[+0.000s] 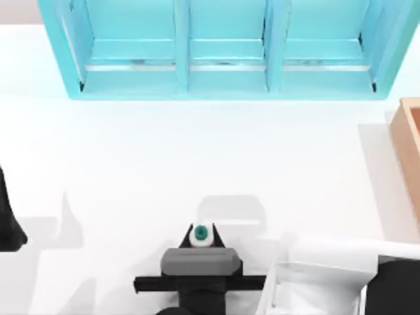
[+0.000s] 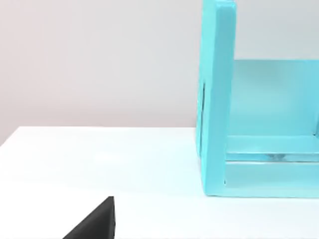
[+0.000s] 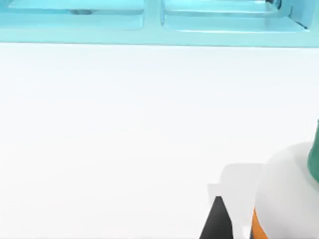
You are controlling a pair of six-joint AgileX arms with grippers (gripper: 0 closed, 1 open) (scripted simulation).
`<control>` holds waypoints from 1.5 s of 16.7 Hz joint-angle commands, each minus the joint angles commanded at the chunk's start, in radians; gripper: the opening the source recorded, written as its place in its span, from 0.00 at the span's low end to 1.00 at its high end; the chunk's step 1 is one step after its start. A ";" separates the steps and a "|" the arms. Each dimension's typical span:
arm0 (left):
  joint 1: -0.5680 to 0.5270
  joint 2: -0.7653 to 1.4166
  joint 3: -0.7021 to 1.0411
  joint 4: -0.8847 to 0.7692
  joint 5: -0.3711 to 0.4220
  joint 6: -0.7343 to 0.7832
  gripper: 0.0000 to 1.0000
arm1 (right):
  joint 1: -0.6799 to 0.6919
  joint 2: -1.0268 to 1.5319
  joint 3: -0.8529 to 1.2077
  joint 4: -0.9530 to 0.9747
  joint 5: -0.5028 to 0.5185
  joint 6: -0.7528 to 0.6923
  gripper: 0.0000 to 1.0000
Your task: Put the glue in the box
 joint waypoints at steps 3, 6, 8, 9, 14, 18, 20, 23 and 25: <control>0.000 0.000 0.000 0.000 0.000 0.000 1.00 | 0.005 -0.014 -0.001 -0.011 -0.001 0.001 0.00; 0.000 0.000 0.000 0.000 0.000 0.000 1.00 | 0.013 -0.090 -0.003 -0.079 -0.005 0.000 0.00; 0.000 0.000 0.000 0.000 0.000 0.000 1.00 | 0.019 -0.162 -0.006 -0.150 -0.006 -0.002 0.00; 0.000 0.000 0.000 0.000 0.000 0.000 1.00 | 0.021 -0.200 -0.009 -0.189 -0.007 -0.002 0.00; 0.000 0.000 0.000 0.000 0.000 0.000 1.00 | 0.008 -0.356 -0.020 -0.342 -0.005 0.006 0.00; 0.000 0.000 0.000 0.000 0.000 0.000 1.00 | 0.004 -0.372 -0.021 -0.357 -0.004 0.008 0.00; 0.000 0.000 0.000 0.000 0.000 0.000 1.00 | 0.008 -0.369 -0.017 -0.354 -0.004 0.009 0.00; 0.000 0.000 0.000 0.000 0.000 0.000 1.00 | 0.022 -0.371 0.020 -0.376 0.007 0.021 0.00; 0.000 0.000 0.000 0.000 0.000 0.000 1.00 | 0.045 -0.380 0.094 -0.413 0.025 0.057 0.00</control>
